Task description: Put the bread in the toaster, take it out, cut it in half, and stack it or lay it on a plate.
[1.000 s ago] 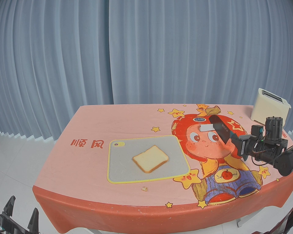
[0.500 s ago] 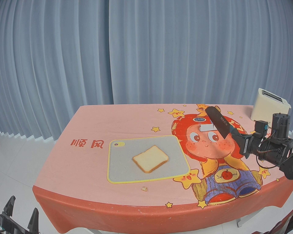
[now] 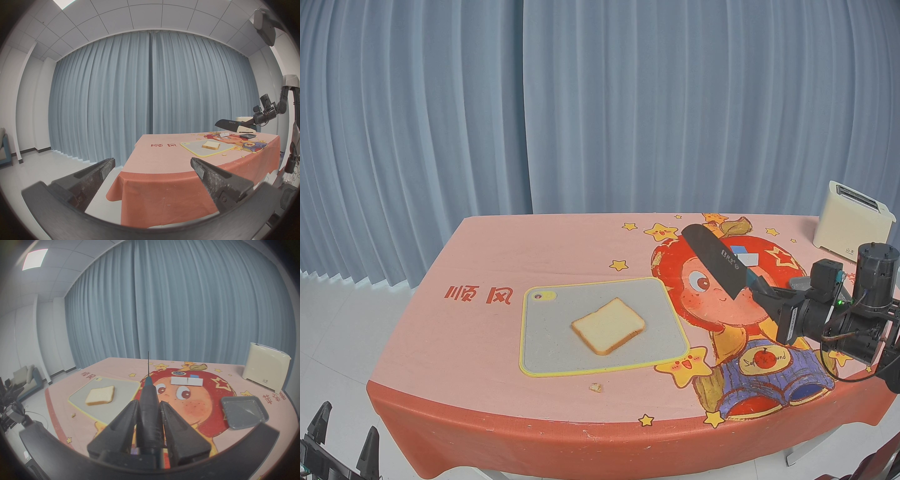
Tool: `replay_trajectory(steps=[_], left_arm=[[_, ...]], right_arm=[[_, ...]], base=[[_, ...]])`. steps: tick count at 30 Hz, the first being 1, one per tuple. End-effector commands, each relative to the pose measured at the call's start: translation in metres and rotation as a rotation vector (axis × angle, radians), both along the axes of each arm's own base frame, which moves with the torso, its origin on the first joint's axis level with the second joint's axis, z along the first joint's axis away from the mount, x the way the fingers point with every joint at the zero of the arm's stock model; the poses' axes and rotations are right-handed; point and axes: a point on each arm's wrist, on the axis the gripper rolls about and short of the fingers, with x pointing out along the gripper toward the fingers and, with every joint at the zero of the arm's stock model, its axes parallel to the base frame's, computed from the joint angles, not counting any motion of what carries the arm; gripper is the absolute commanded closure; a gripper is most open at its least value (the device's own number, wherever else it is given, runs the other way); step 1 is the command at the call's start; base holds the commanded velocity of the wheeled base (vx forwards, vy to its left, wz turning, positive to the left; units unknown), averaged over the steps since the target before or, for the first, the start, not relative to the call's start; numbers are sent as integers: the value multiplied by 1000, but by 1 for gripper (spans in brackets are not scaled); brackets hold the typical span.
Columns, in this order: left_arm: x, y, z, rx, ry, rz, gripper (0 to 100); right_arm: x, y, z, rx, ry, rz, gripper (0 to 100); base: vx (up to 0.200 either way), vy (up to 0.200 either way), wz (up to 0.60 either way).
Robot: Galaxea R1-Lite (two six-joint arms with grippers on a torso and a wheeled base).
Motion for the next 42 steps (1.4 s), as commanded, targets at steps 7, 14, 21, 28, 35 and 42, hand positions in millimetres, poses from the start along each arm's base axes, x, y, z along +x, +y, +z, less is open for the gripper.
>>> replay_trajectory(steps=[7, 14, 21, 28, 35, 42], left_arm=[[0, 0, -5, -2, 3, -1, 0], [0, 0, -5, -2, 3, -2, 0], [0, 0, -5, 0, 3, -4, 0], [0, 0, -5, -2, 3, -2, 0], [0, 0, -5, -2, 3, -2, 0], [0, 0, -5, 3, 3, -1, 0]], right_arm=[[-16, 16, 0, -7, -12, 68, 100], [-23, 22, 0, -6, -15, 100, 100], [-26, 24, -3, -12, -4, 116, 100], [-30, 26, 0, -7, -18, 130, 100], [-34, 24, 4, -2, -30, 132, 100], [-38, 30, 0, -10, -16, 167, 100]], base=[[0, 0, 0], [0, 0, 0], [0, 0, 0], [0, 0, 0], [0, 0, 0], [0, 0, 0]])
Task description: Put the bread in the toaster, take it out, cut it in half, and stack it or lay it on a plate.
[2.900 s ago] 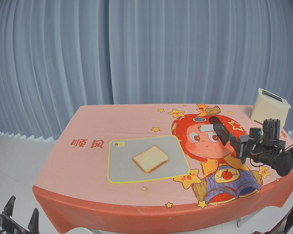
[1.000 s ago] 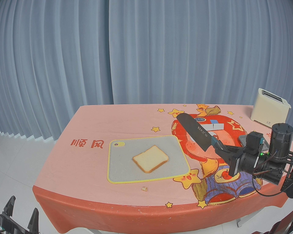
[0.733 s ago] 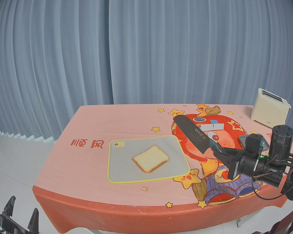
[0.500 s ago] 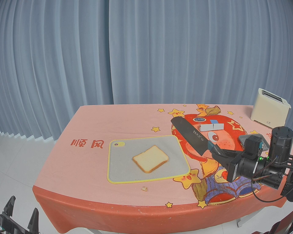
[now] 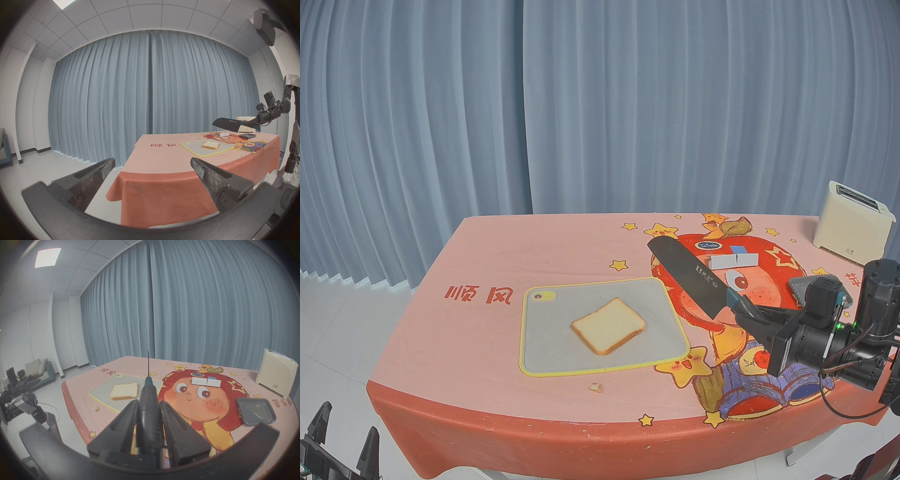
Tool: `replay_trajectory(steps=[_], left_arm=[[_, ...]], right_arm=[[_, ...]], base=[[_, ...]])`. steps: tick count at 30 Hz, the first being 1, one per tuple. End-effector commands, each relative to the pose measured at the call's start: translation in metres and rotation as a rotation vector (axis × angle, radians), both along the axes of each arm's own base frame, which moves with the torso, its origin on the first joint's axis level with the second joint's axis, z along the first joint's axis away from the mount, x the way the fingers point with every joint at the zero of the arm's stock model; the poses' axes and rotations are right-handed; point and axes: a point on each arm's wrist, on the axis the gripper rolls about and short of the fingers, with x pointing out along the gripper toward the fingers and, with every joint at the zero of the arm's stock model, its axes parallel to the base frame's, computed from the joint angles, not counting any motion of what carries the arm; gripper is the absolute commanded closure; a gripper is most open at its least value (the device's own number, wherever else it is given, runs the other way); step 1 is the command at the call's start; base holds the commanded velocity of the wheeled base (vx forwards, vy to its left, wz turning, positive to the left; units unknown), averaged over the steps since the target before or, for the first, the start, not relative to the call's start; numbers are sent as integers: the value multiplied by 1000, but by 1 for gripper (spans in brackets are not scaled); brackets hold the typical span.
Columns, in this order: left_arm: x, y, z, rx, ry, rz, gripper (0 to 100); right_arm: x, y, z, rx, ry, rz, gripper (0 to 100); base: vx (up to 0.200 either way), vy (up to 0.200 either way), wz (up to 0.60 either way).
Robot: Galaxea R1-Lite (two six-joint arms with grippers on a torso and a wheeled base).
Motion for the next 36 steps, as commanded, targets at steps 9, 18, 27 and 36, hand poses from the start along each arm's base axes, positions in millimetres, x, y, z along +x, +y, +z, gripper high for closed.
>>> replay_trajectory(steps=[9, 18, 27, 36], left_arm=[[0, 0, -5, -3, 3, -1, 0], [0, 0, -5, 0, 3, 1, 0], [0, 0, -5, 0, 3, 1, 0], [0, 0, -5, -2, 3, 1, 0]], right_arm=[[-10, 9, -3, -7, 0, 51, 100], [-12, 13, -3, -6, 2, 69, 100], [-17, 15, 1, 2, -19, 70, 100], [-14, 21, 10, 29, -44, 91, 100]], base=[[0, 0, 0], [0, 0, 0], [0, 0, 0], [0, 0, 0]])
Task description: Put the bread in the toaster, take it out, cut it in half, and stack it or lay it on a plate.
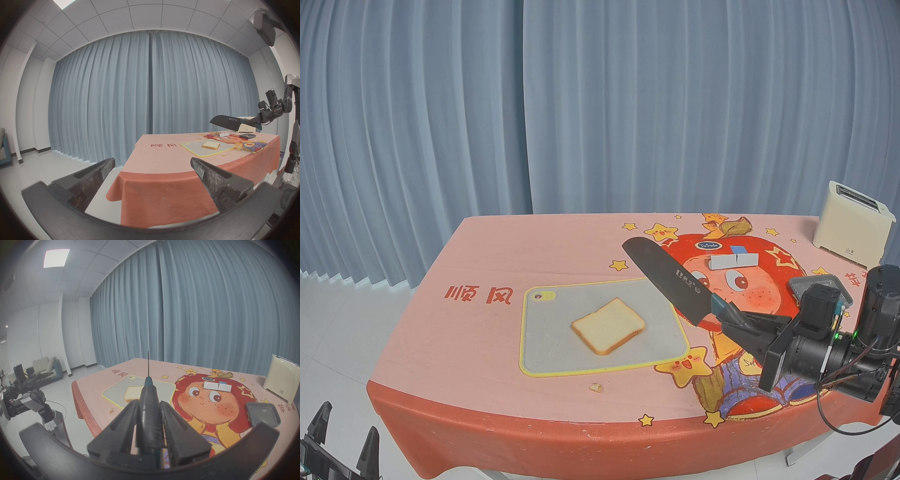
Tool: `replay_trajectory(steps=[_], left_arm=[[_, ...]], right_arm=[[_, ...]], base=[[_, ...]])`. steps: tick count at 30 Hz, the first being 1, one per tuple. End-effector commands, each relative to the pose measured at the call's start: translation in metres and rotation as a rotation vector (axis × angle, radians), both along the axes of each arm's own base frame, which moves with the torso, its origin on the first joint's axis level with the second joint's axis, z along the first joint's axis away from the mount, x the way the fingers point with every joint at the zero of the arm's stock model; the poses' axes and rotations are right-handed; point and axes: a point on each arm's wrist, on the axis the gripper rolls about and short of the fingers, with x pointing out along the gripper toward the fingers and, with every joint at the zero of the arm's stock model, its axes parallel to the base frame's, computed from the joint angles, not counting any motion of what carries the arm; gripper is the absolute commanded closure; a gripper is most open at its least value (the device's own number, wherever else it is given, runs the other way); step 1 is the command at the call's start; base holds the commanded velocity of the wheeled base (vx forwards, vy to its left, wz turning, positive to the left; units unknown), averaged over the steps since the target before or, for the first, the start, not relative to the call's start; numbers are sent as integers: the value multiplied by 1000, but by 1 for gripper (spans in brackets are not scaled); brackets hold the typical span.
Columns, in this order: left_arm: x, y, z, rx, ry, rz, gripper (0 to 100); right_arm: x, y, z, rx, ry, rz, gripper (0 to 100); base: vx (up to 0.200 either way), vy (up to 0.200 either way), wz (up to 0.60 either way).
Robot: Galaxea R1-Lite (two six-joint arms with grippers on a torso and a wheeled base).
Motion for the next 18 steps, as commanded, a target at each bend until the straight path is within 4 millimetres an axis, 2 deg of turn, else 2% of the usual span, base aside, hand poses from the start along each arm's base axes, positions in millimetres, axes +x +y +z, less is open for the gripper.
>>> replay_trajectory(steps=[1, 6, 18], left_arm=[[0, 0, -5, -1, 3, 1, 0], [0, 0, -5, -2, 3, 1, 0], [0, 0, -5, -1, 3, -2, 0]], right_arm=[[1, 5, 7, 25, -14, 15, 100], [2, 6, 11, 38, -28, 16, 100], [1, 5, 4, 17, -7, 13, 100]], base=[[0, 0, 0], [0, 0, 0], [0, 0, 0]])
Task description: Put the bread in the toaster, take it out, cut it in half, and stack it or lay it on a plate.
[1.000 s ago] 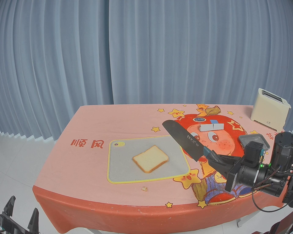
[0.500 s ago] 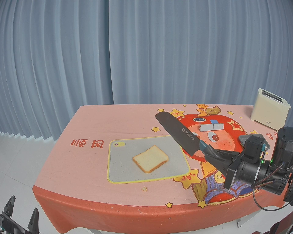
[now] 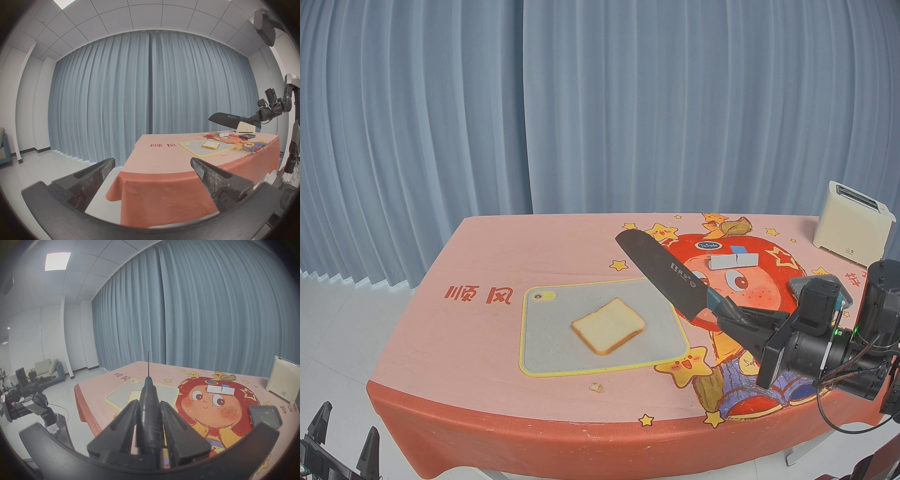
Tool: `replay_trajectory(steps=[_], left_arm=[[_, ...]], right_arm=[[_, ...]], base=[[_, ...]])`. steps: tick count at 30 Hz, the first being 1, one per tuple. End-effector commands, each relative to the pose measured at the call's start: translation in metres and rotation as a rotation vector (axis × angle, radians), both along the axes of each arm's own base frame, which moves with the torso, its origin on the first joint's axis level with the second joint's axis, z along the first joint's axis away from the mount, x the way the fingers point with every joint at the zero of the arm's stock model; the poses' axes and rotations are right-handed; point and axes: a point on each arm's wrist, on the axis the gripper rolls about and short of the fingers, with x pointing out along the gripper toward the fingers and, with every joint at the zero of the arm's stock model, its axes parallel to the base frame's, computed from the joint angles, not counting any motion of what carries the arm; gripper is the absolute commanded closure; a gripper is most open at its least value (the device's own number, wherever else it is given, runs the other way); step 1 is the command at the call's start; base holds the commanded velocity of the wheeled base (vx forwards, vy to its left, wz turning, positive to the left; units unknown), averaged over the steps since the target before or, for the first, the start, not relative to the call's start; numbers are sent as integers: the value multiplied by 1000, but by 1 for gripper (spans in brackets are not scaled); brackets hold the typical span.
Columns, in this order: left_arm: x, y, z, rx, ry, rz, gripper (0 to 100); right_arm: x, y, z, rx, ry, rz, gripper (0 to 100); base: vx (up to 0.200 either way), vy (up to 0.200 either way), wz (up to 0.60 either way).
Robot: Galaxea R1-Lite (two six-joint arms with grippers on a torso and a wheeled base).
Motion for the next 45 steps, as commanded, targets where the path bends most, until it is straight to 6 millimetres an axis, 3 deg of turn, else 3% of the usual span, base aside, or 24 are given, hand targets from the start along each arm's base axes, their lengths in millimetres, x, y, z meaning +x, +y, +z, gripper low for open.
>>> replay_trajectory(steps=[1, 45], left_arm=[[0, 0, -5, -1, 3, 1, 0], [0, 0, -5, -1, 0, 3, 0]], right_arm=[[-2, -2, -4, -15, 10, -2, 100], [-6, -1, -6, -9, -10, 9, 100]], base=[[0, 0, 0], [0, 0, 0]])
